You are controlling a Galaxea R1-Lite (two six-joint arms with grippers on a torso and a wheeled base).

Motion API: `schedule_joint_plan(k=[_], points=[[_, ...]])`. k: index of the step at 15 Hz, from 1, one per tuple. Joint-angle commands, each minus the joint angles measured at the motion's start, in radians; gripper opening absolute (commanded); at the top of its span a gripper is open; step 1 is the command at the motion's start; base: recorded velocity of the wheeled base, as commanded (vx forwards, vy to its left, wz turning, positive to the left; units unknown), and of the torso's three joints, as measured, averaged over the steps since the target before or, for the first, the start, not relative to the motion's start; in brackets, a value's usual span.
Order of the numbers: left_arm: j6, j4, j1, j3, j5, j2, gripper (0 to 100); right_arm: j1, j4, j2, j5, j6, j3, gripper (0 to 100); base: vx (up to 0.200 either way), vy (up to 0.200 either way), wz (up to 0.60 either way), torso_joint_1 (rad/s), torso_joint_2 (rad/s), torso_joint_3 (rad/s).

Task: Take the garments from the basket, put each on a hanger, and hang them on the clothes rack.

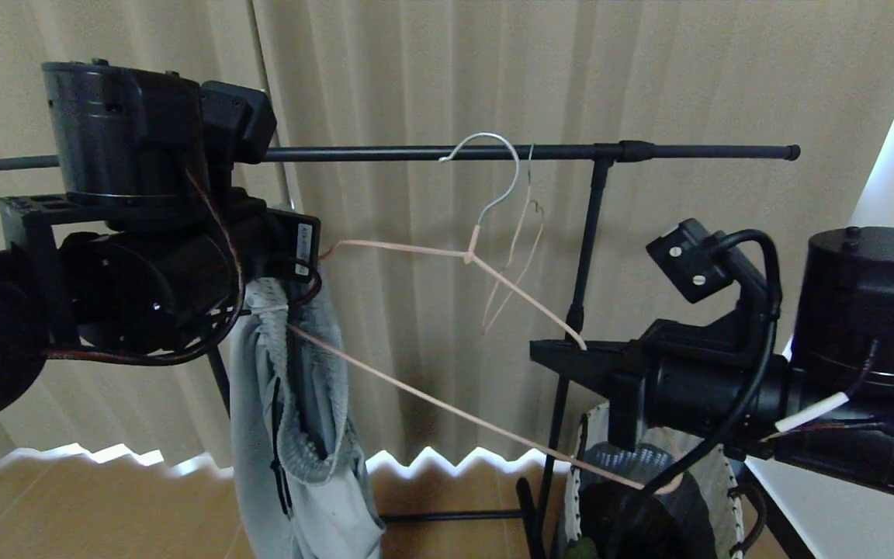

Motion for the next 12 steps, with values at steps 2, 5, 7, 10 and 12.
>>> schedule_joint_plan(k=[2,5,7,10,12], points=[[0.0,-0.001,-0.036,0.001,0.001,-0.009,0,0.046,-0.052,0.11,-0.063,0.02,-0.014,0,0.0,0.0,0.0,0.0,0.0,0.0],[-0.012,0.001,-0.108,0.002,0.002,-0.027,0,0.055,-0.051,0.142,-0.065,0.022,-0.04,0,0.0,0.0,0.0,0.0,0.0,0.0],[-0.012,-0.001,-0.154,0.001,0.002,-0.035,0,0.055,-0.054,0.145,-0.067,0.022,-0.043,0,0.0,0.0,0.0,0.0,0.0,0.0],[-0.017,0.001,-0.249,0.002,-0.013,-0.036,0,0.053,-0.049,0.137,-0.09,0.022,-0.045,0,0.0,0.0,0.0,0.0,0.0,0.0],[-0.014,-0.001,-0.26,0.004,-0.065,-0.032,0,0.05,-0.055,0.134,-0.091,0.022,-0.057,0,0.0,0.0,0.0,0.0,0.0,0.0]])
